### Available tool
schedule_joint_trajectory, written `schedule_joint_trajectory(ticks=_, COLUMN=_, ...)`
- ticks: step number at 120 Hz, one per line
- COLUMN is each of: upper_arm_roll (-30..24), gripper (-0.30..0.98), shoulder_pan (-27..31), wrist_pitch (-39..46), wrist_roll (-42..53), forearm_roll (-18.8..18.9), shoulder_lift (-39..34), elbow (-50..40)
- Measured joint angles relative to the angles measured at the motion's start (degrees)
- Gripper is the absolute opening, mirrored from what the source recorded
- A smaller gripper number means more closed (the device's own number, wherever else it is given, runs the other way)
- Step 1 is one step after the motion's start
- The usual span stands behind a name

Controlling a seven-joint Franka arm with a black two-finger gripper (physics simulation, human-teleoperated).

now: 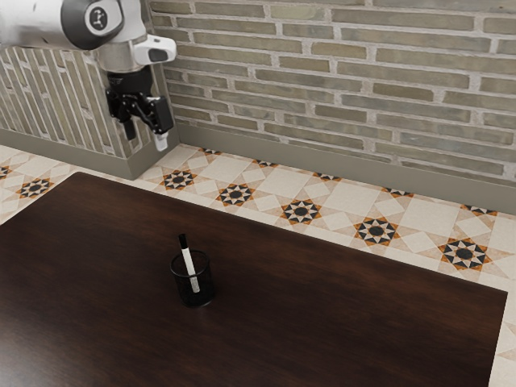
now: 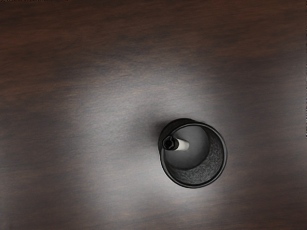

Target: Take the marker out of the pen holder and place it to the left of the pen holder.

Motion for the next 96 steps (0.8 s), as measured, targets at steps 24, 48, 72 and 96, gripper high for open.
schedule_joint_trajectory(ticks=24, upper_arm_roll=-0.3, gripper=0.69, shoulder_pan=0.1, wrist_pitch=0.6, wrist_roll=0.3, forearm_roll=-0.2, shoulder_lift=0.2, elbow=-1.1)
schedule_joint_trajectory(ticks=48, upper_arm_roll=-0.2, gripper=0.69, shoulder_pan=-0.2, wrist_pitch=8.5, wrist_roll=3.2, forearm_roll=-0.9, shoulder_lift=3.3, elbow=-11.4)
schedule_joint_trajectory(ticks=72, upper_arm_roll=1.6, gripper=0.69, shoulder_pan=0.8, wrist_pitch=10.8, wrist_roll=7.5, forearm_roll=-6.0, shoulder_lift=8.0, elbow=-11.7)
schedule_joint_trajectory(ticks=96, upper_arm_roll=1.8, gripper=0.69, shoulder_pan=1.3, wrist_pitch=10.9, wrist_roll=12.2, forearm_roll=-9.9, shoulder_lift=14.4, elbow=-10.3)
